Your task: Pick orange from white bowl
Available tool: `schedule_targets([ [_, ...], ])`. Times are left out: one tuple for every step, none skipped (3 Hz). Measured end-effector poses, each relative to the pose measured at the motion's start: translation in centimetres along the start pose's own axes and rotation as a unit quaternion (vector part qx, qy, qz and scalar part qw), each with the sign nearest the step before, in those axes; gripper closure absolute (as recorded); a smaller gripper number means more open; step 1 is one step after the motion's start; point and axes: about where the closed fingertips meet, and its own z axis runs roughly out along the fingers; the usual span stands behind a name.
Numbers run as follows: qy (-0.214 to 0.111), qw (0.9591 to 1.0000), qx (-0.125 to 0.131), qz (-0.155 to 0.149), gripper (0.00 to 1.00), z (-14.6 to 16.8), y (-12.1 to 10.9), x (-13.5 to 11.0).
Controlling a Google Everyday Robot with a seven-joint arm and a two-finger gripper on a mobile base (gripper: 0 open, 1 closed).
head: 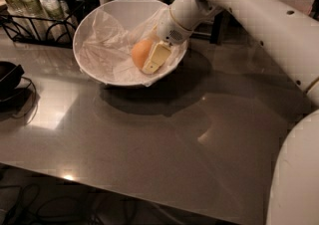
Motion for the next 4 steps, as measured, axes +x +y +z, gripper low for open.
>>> schedule_targets([
  [0.009, 0.9999, -0.01, 0.001, 0.27, 1.02, 0.37, 0.44],
  [0.01, 0.9999, -0.011, 0.001, 0.26, 1.24, 0.41, 0.51],
  [0.012, 0.9998, -0.012, 0.002, 0.45, 1.28, 0.37, 0.42],
  [0.012, 0.9998, -0.012, 0.002, 0.69, 1.28, 0.38, 0.41],
])
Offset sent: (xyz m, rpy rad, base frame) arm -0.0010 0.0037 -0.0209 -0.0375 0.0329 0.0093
